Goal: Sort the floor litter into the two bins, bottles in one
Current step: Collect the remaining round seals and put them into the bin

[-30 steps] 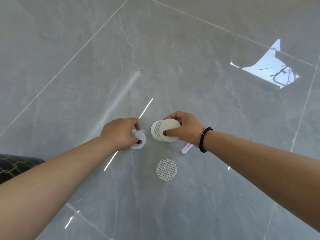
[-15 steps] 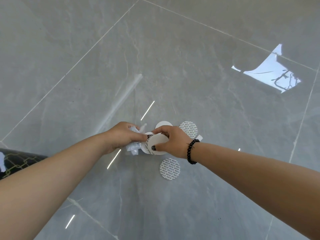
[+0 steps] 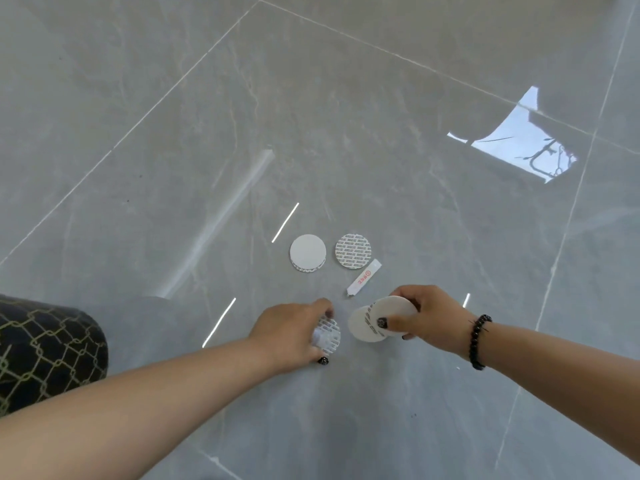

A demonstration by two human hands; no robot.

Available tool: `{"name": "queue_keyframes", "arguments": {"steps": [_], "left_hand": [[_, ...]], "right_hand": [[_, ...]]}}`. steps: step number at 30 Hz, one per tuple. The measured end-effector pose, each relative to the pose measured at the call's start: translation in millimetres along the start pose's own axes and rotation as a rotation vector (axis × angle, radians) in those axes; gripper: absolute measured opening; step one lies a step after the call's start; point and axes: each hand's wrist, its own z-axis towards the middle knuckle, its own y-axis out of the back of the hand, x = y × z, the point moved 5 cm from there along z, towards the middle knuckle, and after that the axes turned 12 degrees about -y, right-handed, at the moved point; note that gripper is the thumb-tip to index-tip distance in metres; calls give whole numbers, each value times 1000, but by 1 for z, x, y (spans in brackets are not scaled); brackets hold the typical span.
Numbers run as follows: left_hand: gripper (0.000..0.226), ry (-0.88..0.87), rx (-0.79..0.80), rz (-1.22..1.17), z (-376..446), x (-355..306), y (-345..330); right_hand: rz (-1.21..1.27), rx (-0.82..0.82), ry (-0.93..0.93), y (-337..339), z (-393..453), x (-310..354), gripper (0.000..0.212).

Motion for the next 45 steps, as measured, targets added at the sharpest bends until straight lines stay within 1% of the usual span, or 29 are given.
{"name": "queue_keyframes", "arguments": {"steps": [3,5,7,8,9,10,12,13,15,16,18,19,20,21,23,24,26,27,29,31,32,33,35,38,45], "left_hand": [[48,31,-18,20,4,-3,-3],[45,48,-50,82,7,-3,1],[38,49,-79,146,8,-2,5],[33,42,-70,154,7,-1,6],[32,40,-48,103,6,2,6],[36,55,-6,-44,5,6,4],[38,103,58,-513,-1,11,6],[33,123,40,-726,-4,12,13],[13,145,-52,-1105,-6,16,27],[10,142,-94,-1286,-5,17,35],[21,133,-142,-1551,-3,20,49],[19,135,-158,-1605,-2,22,56],[17,135,-165,-1608,-1,25,61],[17,124,-159,-1569,1,29,67],[16,119,-151,-1382,7,39,74],[24,126,-161,-1264,10,44,78],[40,182,-212,-1003,19,54,86],[41,201,-259,-881,24,56,92],[43,179,-327,-597,34,55,102],[52,151,-287,-238,42,48,104],[57,140,-254,-92,47,45,102],[61,130,-220,5,52,42,99],[62,113,-167,120,60,39,93],[59,106,-174,214,66,40,89],[58,187,-227,166,63,44,84]], "right_hand": [[13,-17,-8,9,-7,-9,14],[6,-39,-6,15,-8,-9,14],[-2,-78,-1,22,-9,-7,13],[-14,-95,0,25,-10,-5,12],[-32,-107,5,27,-10,-3,11],[-50,-116,18,28,-11,-1,12],[-64,-131,51,30,-14,6,16],[-58,-132,60,30,-16,9,17],[-52,-126,68,29,-17,13,17],[-60,-118,69,29,-17,15,17],[-69,-108,69,29,-17,18,16],[-57,-113,68,30,-16,20,16],[-36,-126,65,31,-15,22,16],[-12,-146,65,34,-14,25,16],[14,-194,82,39,-11,35,16],[15,-218,96,42,-8,40,15],[-2,-265,128,44,-2,50,15],[-21,-282,148,44,1,54,16],[-69,-305,198,42,4,61,20],[-158,-304,262,38,8,66,32],[-217,-298,286,35,11,69,38],[-271,-292,297,33,13,70,41],[-333,-274,281,30,20,72,38],[-345,-250,263,27,26,70,33],[-317,-238,256,30,30,55,30]]}}
